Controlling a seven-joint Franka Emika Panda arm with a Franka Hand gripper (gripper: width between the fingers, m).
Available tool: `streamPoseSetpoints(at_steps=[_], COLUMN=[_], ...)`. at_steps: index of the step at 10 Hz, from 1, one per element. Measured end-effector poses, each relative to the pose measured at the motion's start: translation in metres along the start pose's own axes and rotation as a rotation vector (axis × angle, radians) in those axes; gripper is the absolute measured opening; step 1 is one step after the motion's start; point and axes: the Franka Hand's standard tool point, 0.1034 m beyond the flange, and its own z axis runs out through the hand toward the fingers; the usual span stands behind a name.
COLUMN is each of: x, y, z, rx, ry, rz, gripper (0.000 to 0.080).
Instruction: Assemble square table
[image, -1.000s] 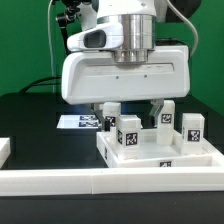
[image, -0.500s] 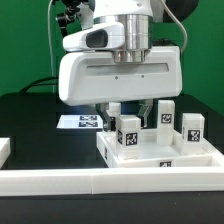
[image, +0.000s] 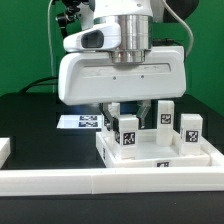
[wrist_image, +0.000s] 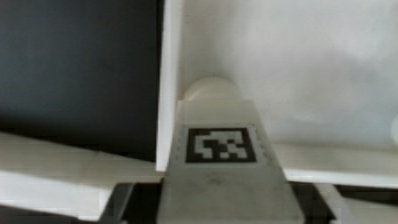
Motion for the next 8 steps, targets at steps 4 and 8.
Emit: streamPoseSetpoints(at_steps=[4, 8], x=[-0.0015, -0.0026], y=[-0.0015, -0.0051], z=[0.0021, 0.0030], rx=[0.013, -0.007], ry=[-0.005, -0.017], rz=[0.493, 1.009], gripper=[0.0290, 0.0290])
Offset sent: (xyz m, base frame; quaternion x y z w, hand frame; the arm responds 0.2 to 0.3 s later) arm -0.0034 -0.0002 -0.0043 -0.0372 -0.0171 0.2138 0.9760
